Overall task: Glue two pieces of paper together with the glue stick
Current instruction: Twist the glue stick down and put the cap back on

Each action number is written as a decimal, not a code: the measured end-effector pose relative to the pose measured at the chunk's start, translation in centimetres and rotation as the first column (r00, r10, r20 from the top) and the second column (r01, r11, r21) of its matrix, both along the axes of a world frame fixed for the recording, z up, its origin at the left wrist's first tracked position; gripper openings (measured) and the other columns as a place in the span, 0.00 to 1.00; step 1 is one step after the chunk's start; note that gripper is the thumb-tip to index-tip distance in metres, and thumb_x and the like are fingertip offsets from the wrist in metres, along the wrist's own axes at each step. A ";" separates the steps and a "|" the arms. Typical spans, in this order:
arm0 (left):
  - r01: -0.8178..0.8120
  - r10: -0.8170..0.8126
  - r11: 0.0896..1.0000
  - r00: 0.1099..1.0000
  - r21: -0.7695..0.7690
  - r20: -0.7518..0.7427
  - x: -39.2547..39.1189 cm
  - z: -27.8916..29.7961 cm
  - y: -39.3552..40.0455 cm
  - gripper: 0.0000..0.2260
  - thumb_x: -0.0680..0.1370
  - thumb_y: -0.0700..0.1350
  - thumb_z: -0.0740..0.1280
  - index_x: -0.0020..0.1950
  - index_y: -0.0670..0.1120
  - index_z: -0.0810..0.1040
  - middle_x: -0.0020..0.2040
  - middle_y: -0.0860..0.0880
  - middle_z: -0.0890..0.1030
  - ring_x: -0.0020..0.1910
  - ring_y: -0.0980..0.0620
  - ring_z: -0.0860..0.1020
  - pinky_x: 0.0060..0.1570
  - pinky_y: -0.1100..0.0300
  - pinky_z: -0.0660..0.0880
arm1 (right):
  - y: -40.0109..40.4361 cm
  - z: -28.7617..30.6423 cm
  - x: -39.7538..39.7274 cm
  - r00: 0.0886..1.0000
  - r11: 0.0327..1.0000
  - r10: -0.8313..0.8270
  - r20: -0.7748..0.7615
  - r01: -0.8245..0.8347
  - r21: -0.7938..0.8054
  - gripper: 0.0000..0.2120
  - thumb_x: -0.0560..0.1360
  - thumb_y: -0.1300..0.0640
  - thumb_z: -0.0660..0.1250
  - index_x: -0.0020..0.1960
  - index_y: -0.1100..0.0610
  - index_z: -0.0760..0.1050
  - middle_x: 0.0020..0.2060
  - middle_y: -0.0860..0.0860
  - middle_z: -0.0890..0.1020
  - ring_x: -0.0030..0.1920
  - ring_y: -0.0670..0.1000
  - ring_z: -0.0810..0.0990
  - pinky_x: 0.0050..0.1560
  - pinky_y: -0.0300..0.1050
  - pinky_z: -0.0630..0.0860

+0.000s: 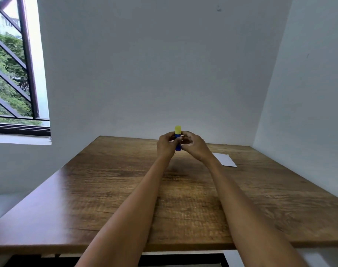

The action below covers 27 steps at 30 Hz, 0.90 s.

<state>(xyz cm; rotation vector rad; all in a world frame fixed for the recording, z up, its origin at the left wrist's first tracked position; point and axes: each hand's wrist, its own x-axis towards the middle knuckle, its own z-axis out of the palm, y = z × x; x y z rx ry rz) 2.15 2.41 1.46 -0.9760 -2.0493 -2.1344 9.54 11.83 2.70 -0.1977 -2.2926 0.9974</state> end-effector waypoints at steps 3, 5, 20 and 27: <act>0.099 -0.100 0.995 0.995 0.013 0.029 0.1 -0.2 0.1 0.12 0.77 0.43 0.66 0.59 0.42 0.79 0.53 0.43 0.83 0.50 0.47 0.81 0.57 0.48 0.77 | 0.0 0.0 -0.2 0.994 0.993 -0.099 -0.043 0.101 0.067 0.18 0.72 0.61 0.68 0.62 0.56 0.74 0.50 0.54 0.84 0.47 0.47 0.81 0.38 0.21 0.71; 0.208 -0.208 0.978 0.978 -0.022 0.017 0.5 -0.1 0.2 0.11 0.80 0.45 0.60 0.57 0.42 0.79 0.48 0.46 0.82 0.45 0.50 0.80 0.55 0.51 0.77 | 0.4 -0.2 -0.1 0.980 0.978 -0.185 -0.072 0.191 0.086 0.14 0.72 0.59 0.69 0.57 0.57 0.76 0.47 0.54 0.84 0.47 0.49 0.82 0.36 0.24 0.71; 0.361 -0.343 0.913 0.932 -0.191 0.118 1.3 -1.0 1.1 0.26 0.82 0.55 0.47 0.71 0.39 0.65 0.71 0.39 0.68 0.69 0.43 0.68 0.60 0.59 0.65 | 2.2 -2.2 -0.3 0.929 0.936 -0.352 0.115 0.352 0.019 0.18 0.73 0.60 0.70 0.61 0.63 0.72 0.58 0.61 0.79 0.57 0.59 0.78 0.57 0.52 0.76; 0.306 -0.283 0.918 0.951 -0.251 0.123 0.9 -1.2 1.4 0.26 0.82 0.57 0.48 0.72 0.41 0.64 0.70 0.40 0.69 0.67 0.42 0.69 0.60 0.56 0.66 | 1.9 -1.9 0.1 0.932 0.947 -0.311 0.186 0.321 -0.027 0.25 0.72 0.57 0.72 0.65 0.61 0.67 0.61 0.60 0.78 0.60 0.58 0.77 0.58 0.48 0.73</act>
